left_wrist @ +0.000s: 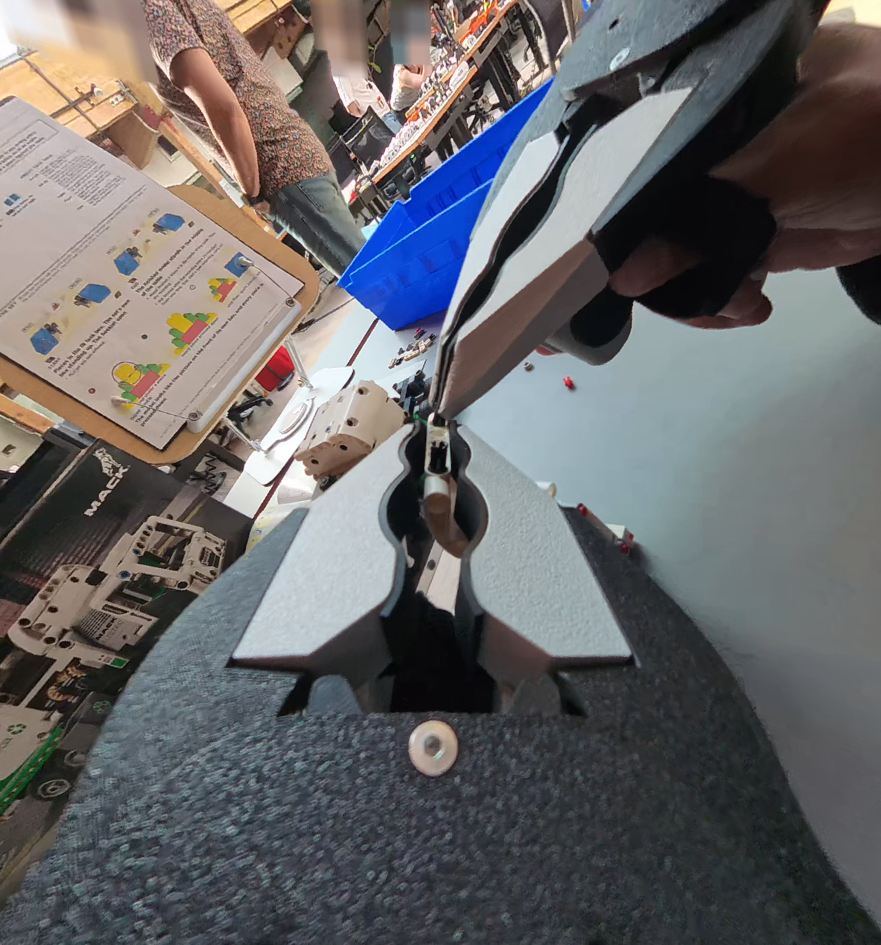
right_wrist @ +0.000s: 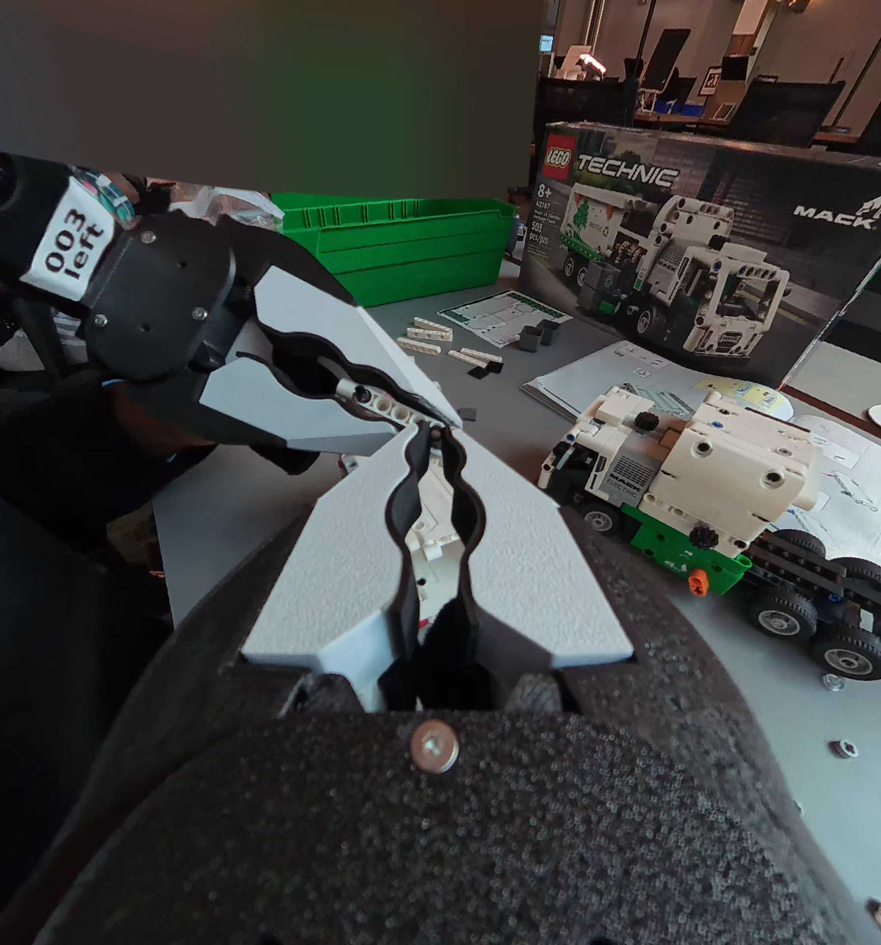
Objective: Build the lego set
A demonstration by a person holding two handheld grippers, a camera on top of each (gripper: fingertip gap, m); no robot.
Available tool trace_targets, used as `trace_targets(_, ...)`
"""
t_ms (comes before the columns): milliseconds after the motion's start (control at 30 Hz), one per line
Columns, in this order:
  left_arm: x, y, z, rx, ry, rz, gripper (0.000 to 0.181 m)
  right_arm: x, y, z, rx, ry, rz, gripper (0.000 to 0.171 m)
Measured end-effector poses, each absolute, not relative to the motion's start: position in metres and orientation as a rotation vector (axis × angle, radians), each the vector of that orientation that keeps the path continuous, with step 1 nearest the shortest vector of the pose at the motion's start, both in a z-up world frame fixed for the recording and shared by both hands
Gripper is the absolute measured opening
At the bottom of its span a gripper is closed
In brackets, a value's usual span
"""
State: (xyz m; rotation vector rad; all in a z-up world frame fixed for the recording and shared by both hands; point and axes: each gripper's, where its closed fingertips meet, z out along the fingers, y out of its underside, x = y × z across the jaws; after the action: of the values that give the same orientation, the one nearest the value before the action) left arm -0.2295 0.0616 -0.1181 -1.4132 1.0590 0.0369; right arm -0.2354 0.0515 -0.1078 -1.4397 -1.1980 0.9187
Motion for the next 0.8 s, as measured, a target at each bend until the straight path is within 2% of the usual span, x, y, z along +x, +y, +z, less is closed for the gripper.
trace_targets(467,-0.228,0.064,-0.135,-1.34,1.21,0.363,0.005,-0.233,0.054,-0.126,-1.582,-1.248,0.879,0.003)
trace_targets(800,-0.219,0.056,-0.11,-1.432,1.012,-0.21,0.005,-0.23,0.048,-0.096,-1.329,-1.102,1.022,0.003)
